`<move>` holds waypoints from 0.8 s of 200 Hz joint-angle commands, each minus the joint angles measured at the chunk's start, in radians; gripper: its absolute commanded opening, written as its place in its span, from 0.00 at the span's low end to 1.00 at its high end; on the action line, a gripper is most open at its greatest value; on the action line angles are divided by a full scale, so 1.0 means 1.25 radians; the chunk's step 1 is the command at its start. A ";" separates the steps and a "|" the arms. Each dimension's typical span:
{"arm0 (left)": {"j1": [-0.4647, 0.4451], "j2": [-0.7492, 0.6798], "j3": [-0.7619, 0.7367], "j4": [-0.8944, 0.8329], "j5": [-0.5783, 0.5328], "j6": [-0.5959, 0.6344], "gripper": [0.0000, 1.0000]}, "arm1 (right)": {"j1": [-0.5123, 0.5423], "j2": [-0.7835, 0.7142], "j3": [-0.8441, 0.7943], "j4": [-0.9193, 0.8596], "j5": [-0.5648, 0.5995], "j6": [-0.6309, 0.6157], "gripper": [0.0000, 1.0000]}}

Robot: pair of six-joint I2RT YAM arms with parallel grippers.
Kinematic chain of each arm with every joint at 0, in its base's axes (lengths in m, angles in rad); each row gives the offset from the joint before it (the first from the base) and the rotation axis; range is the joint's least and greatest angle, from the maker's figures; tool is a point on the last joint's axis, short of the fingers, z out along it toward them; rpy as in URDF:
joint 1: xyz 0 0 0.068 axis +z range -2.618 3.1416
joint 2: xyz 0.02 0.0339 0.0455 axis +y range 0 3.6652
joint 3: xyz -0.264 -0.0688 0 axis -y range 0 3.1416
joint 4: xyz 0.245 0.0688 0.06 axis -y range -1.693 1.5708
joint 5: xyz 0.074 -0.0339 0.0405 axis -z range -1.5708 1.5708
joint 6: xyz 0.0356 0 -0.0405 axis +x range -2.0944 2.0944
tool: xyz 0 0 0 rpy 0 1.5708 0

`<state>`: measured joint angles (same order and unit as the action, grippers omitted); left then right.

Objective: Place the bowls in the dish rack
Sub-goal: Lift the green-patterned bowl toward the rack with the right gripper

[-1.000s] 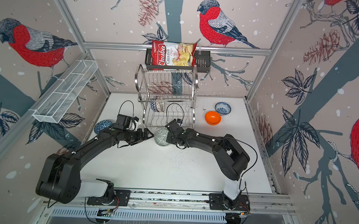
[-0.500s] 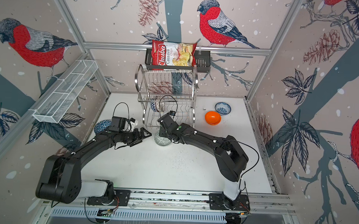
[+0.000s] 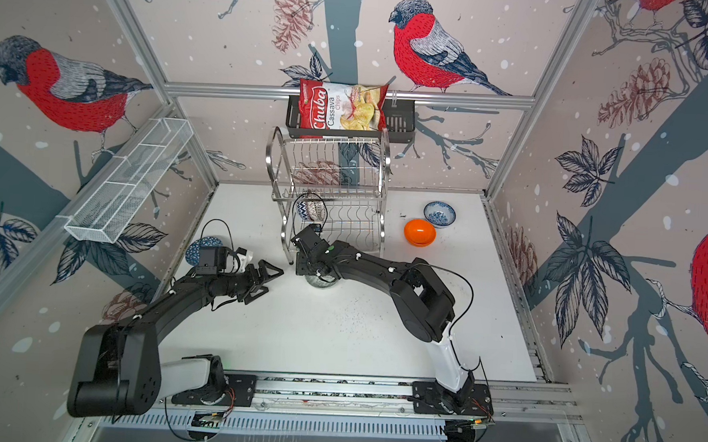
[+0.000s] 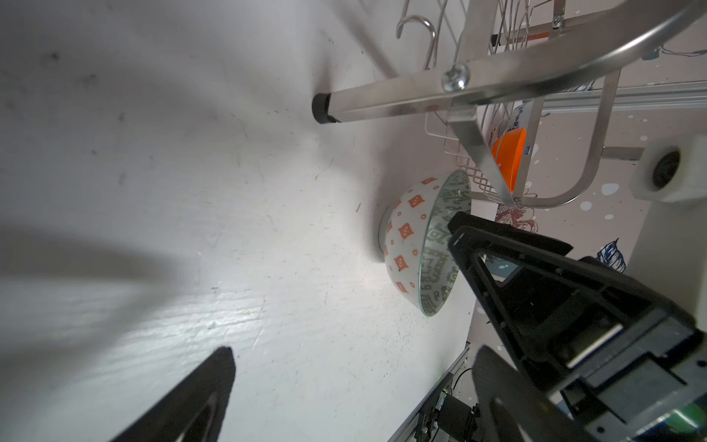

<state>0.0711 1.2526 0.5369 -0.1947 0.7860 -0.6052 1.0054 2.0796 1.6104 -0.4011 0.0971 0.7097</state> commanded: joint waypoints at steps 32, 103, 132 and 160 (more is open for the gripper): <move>0.011 -0.002 -0.002 0.033 0.027 -0.014 0.97 | 0.008 0.054 0.053 -0.069 -0.022 -0.009 0.57; 0.015 -0.014 -0.010 0.040 0.021 -0.019 0.97 | 0.015 0.104 0.097 -0.132 -0.031 -0.026 0.40; 0.015 -0.009 -0.019 0.039 0.011 -0.024 0.97 | 0.019 0.131 0.126 -0.161 -0.034 -0.037 0.22; 0.017 0.001 -0.015 0.037 0.005 -0.025 0.97 | 0.019 0.115 0.105 -0.149 -0.026 -0.033 0.17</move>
<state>0.0883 1.2465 0.5152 -0.1658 0.8055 -0.6312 1.0275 2.2227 1.7657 -0.5652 0.0952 0.6617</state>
